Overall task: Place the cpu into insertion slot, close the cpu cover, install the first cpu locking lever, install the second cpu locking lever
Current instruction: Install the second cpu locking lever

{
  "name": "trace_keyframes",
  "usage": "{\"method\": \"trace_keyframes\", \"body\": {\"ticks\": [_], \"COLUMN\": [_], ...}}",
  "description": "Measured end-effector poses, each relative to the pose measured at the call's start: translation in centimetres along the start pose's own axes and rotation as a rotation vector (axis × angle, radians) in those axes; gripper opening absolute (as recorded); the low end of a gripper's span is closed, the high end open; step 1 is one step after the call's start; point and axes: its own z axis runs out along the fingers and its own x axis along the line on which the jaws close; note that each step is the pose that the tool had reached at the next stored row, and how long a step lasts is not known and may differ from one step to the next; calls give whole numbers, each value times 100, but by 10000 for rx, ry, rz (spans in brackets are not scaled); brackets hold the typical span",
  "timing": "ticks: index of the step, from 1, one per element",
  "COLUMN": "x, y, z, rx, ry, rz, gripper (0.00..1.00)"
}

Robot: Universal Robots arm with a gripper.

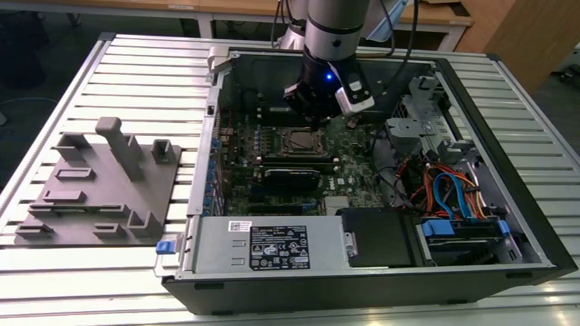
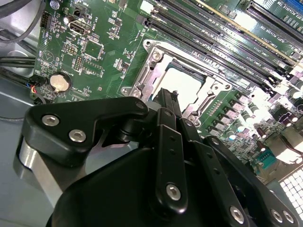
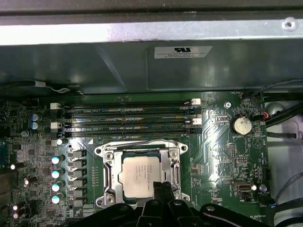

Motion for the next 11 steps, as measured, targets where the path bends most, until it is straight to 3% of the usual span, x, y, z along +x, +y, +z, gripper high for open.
{"method": "trace_keyframes", "body": {"ticks": [11], "x": [-2], "y": [-46], "z": [-11], "rx": [2], "ry": [0], "rz": [1], "gripper": [10]}}
